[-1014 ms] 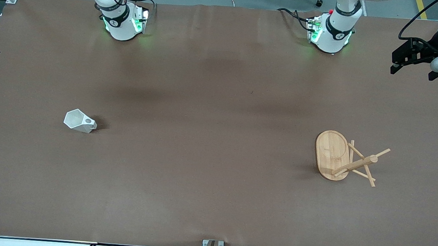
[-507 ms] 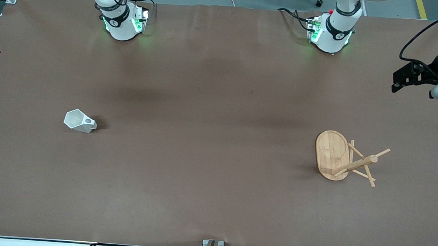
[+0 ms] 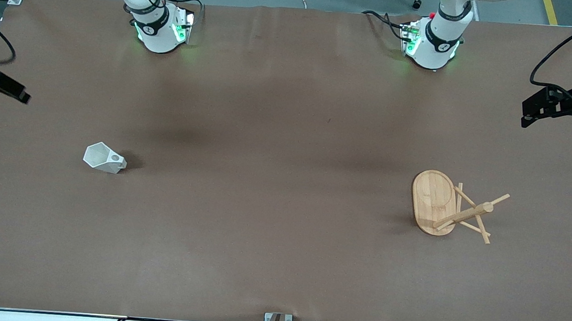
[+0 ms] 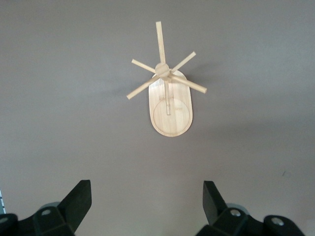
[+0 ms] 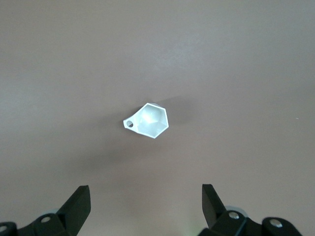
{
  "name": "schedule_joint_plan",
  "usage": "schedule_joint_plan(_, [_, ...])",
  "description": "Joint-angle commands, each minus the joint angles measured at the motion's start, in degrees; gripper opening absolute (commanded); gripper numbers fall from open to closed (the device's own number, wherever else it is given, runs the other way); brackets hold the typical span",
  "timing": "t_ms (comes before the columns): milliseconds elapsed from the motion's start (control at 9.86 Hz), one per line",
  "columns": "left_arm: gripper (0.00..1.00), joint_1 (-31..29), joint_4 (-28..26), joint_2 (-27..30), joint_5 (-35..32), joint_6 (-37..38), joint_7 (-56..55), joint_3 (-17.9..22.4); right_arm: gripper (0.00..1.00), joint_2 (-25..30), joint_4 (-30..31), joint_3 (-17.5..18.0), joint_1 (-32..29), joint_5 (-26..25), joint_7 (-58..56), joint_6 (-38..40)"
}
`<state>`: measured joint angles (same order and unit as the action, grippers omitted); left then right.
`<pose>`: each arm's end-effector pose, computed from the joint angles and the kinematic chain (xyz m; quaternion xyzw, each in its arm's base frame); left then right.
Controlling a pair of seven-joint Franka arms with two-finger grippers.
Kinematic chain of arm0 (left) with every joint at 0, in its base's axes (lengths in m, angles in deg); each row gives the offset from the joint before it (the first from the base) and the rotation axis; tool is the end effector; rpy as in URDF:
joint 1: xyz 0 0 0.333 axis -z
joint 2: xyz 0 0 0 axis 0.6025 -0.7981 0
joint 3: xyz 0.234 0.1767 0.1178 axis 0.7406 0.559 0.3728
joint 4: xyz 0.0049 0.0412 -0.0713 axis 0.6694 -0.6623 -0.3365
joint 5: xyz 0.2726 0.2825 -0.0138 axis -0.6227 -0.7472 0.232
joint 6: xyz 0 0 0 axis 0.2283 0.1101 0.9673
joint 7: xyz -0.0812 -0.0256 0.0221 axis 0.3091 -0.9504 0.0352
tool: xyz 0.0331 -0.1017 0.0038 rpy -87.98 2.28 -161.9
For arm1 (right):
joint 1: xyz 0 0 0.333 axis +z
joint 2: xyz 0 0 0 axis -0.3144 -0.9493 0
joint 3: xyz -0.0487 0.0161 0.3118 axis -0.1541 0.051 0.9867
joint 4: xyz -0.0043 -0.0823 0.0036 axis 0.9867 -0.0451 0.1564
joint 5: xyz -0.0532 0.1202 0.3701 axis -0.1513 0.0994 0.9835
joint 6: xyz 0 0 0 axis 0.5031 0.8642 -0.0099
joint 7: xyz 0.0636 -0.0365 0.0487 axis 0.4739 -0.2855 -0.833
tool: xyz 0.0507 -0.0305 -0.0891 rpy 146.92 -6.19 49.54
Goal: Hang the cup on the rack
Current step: 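Lower the right gripper onto the white cup and grasp it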
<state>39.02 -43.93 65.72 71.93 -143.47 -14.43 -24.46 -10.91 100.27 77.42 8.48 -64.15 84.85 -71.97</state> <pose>0.5575 -0.0418 0.6634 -0.9974 0.0627 -0.0120 0.0320 0.5594 -0.0704 0.5550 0.9921 -0.1207 -0.0341 0.0104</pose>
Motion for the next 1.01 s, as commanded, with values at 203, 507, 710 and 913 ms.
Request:
schedule_joint_plan(203, [1.00, 0.0, 1.8, -2.7, -1.1, 1.1, 0.2, -0.1, 1.00, -4.4, 14.9, 0.0, -0.5, -0.8, -3.6, -21.1])
schedule_joint_plan(507, [1.00, -0.3, 1.8, -3.2, -1.1, 0.9, 0.4, -0.1, 1.00, -7.3, 26.8, -0.5, -1.9, -0.8, -9.3, -40.1])
schedule_joint_plan(710, [1.00, -0.3, 1.8, -3.4, -0.9, 0.8, 0.2, -0.1, 1.00, -9.9, 29.5, -1.9, -2.0, -0.8, -11.7, -44.9])
schedule_joint_plan(913, [1.00, -1.0, 1.8, -3.4, -0.8, 0.8, 0.6, -0.1, 1.00, -13.7, 29.5, -2.1, -2.1, -0.8, -12.5, -47.5])
